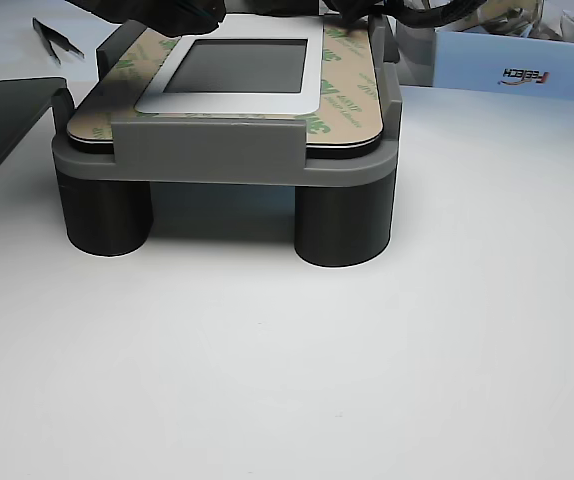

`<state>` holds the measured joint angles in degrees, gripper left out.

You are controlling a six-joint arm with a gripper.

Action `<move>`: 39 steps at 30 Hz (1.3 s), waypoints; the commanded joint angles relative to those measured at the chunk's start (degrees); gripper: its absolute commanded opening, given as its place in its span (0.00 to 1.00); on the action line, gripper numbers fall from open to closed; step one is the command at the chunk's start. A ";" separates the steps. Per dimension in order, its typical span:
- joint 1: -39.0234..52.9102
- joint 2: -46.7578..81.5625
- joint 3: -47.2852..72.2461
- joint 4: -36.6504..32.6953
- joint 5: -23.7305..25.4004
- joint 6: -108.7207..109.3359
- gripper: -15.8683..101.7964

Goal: Peel off protective film from adhesive tape.

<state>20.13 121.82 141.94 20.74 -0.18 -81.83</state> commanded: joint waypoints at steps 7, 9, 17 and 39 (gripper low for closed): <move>0.35 -0.18 -0.70 -3.34 -0.97 -3.34 0.04; 0.35 -1.14 -1.58 -3.60 -2.20 -2.81 0.04; 1.32 -8.17 -6.59 -4.83 -5.36 -6.94 0.04; 12.57 -13.89 -10.37 -5.89 1.32 -13.62 0.04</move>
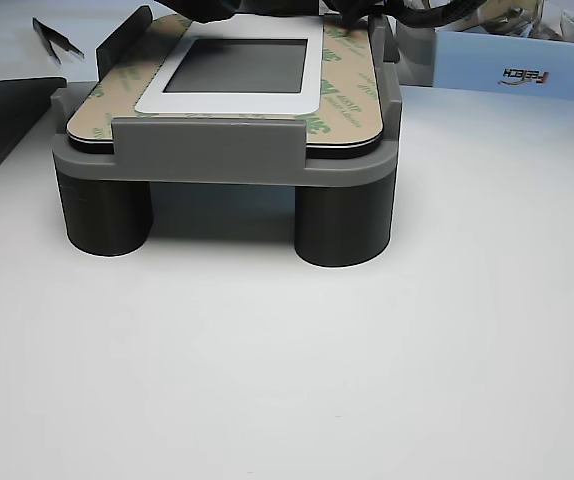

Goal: Peel off protective film from adhesive tape.

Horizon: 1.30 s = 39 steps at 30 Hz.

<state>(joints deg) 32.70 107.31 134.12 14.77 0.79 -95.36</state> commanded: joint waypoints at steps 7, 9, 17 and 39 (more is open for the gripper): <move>0.62 -2.55 -5.54 1.23 0.44 -2.64 0.04; 0.62 -3.25 -6.24 1.93 0.26 -3.52 0.04; 1.49 -4.83 -10.02 7.03 0.35 -4.66 0.04; 3.60 -8.79 -15.29 10.81 0.79 -6.24 0.04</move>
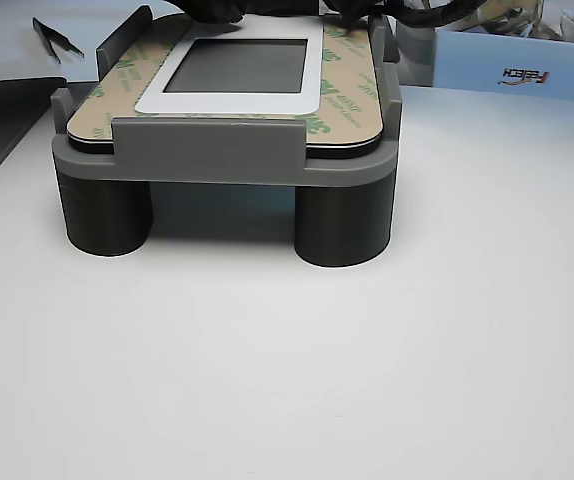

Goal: Peel off protective film from adhesive tape.

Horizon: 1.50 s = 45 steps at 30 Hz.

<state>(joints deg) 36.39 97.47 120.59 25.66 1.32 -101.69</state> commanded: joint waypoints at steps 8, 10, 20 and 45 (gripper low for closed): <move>0.26 0.53 -2.11 0.00 0.00 -1.32 0.04; 0.26 0.62 -1.67 -0.26 -0.09 -1.58 0.04; 0.35 -0.09 -2.46 1.14 0.09 -1.93 0.04; 1.67 -5.27 -12.57 13.01 2.20 0.18 0.04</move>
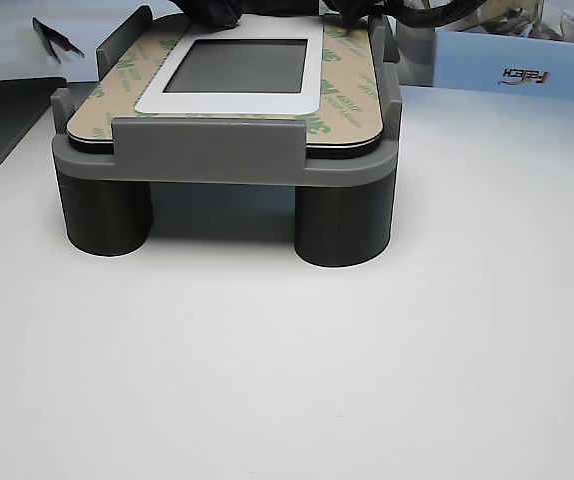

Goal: Peel off protective film from adhesive tape.

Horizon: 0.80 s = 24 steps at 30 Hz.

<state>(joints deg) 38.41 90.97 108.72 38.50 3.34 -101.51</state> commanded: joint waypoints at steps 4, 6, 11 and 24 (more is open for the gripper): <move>0.09 1.23 -0.62 0.26 0.35 0.18 0.04; 0.44 1.23 -0.70 0.62 0.62 0.53 0.04; 0.70 1.32 -0.97 1.14 0.88 0.88 0.04; 0.88 1.41 -1.58 2.11 0.62 1.93 0.04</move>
<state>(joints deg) 39.55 91.14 108.37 39.99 4.31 -99.58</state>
